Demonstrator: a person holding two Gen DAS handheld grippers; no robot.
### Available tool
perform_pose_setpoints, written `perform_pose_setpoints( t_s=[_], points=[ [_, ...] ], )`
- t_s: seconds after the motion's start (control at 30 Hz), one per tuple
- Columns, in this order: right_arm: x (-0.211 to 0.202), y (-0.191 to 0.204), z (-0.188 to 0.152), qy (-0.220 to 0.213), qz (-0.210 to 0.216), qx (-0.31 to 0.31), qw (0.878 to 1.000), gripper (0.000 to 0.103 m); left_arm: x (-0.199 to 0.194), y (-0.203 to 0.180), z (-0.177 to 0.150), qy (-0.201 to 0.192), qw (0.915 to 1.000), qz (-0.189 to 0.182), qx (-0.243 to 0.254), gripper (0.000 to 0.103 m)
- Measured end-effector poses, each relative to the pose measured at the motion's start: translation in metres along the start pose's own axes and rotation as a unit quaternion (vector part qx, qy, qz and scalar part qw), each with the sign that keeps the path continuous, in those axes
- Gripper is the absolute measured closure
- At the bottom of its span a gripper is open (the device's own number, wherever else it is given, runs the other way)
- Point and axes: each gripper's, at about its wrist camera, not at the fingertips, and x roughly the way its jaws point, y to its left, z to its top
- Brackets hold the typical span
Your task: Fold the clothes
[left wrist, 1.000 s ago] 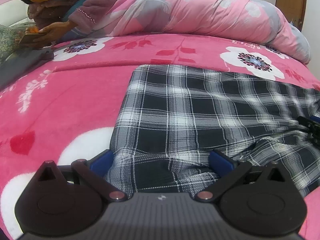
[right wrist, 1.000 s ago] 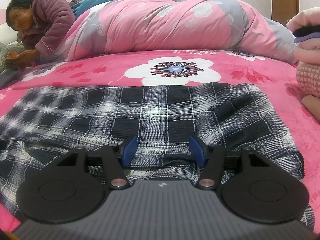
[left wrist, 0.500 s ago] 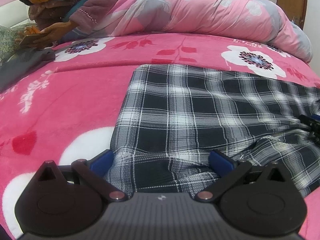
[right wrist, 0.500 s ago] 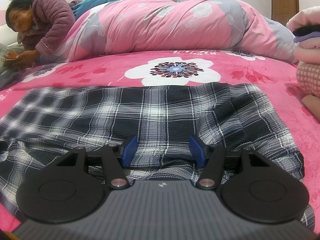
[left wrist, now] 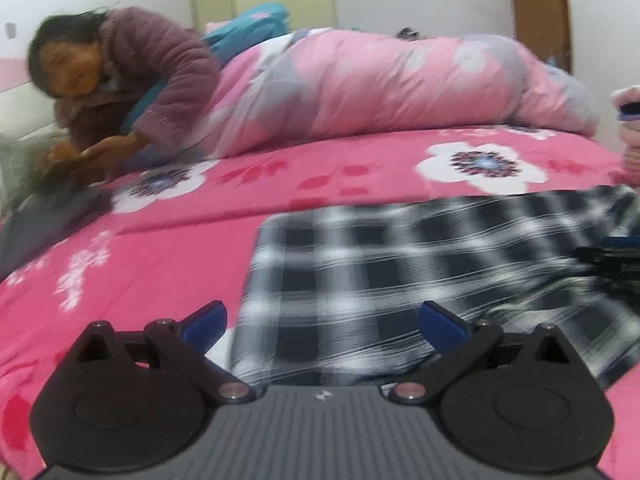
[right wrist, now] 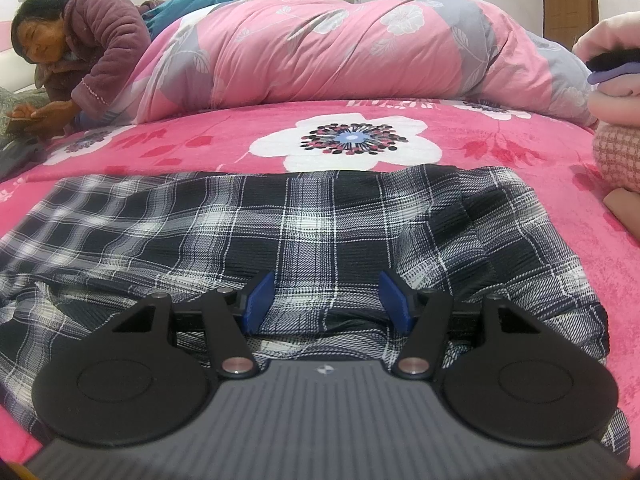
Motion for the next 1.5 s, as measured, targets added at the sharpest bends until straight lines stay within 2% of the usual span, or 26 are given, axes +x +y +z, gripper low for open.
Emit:
perform_pose_setpoints(
  t_s=[0.03,0.13,0.23,0.27,0.33,0.37,0.43,0.57,0.63,0.73,0.8,0.9,0.97,1.07,1.2,1.27,1.37,1.47,1.5],
  points=[
    [-0.002,0.001,0.004,0.007,-0.004,0.0,1.0,0.044,0.0,-0.003,0.001,-0.002,0.9999,-0.005,0.009,0.004],
    [-0.029,0.011,0.015,-0.022,0.009,0.021,1.0,0.043,0.003,-0.009,-0.002,-0.001,0.9993,-0.021,0.03,0.005],
    [-0.048,0.029,0.018,-0.038,0.035,0.014,0.999,0.043,0.013,-0.011,-0.01,0.026,0.9981,-0.037,0.041,0.005],
    [-0.047,0.036,0.014,-0.025,0.048,-0.001,0.999,0.043,0.016,-0.011,-0.013,0.036,0.9976,-0.042,0.042,0.005],
    [-0.038,0.043,-0.006,0.031,0.058,-0.021,0.998,0.045,0.021,-0.008,-0.019,0.052,0.9966,-0.052,0.038,0.004],
    [-0.037,0.04,-0.022,0.036,0.058,-0.023,0.997,0.045,0.022,-0.003,-0.019,0.056,0.9963,-0.061,0.025,0.004],
    [-0.052,0.033,-0.033,0.021,0.064,-0.023,0.997,0.045,0.023,0.004,-0.019,0.06,0.9956,-0.071,0.016,0.004],
    [-0.068,0.021,-0.01,0.055,0.073,0.024,0.996,0.045,0.011,0.012,-0.01,0.045,0.9963,-0.072,0.014,0.007],
    [-0.075,0.019,0.007,0.037,0.083,0.048,0.995,0.045,0.003,0.019,-0.002,0.027,0.9961,-0.084,0.003,0.007],
    [-0.065,0.023,0.031,0.003,0.07,0.054,0.996,0.045,0.0,0.017,0.009,0.01,0.9948,-0.102,0.004,0.007],
    [-0.054,0.023,0.031,0.007,0.041,0.05,0.998,0.044,0.001,0.008,0.014,0.005,0.9944,-0.105,0.016,0.007],
    [-0.035,0.017,-0.002,0.072,0.003,0.041,0.997,0.045,0.011,-0.011,0.01,0.014,0.9915,-0.123,0.041,0.007],
    [-0.055,0.017,-0.027,0.042,0.016,0.02,0.999,0.045,0.02,-0.022,0.005,0.026,0.9888,-0.136,0.055,0.007],
    [-0.077,0.015,-0.028,0.045,0.022,0.014,0.999,0.045,0.025,-0.029,0.002,0.037,0.9879,-0.139,0.059,0.007],
    [-0.103,-0.007,0.007,-0.019,0.017,0.056,0.998,0.045,0.029,-0.038,0.001,0.045,0.9869,-0.139,0.068,0.007],
    [-0.101,-0.019,0.024,-0.051,-0.004,0.048,0.998,0.045,0.029,-0.042,0.004,0.043,0.9868,-0.137,0.075,0.007],
    [-0.077,-0.035,0.016,-0.029,-0.034,0.023,0.999,0.045,0.029,-0.05,0.006,0.043,0.9862,-0.134,0.087,0.007],
    [-0.066,-0.044,-0.034,0.021,-0.038,-0.033,0.999,0.047,0.038,-0.056,-0.002,0.055,0.985,-0.134,0.093,0.004],
    [-0.072,-0.043,-0.038,0.027,-0.042,-0.035,0.998,0.047,0.04,-0.055,-0.003,0.055,0.9856,-0.135,0.085,0.002]
  ],
)
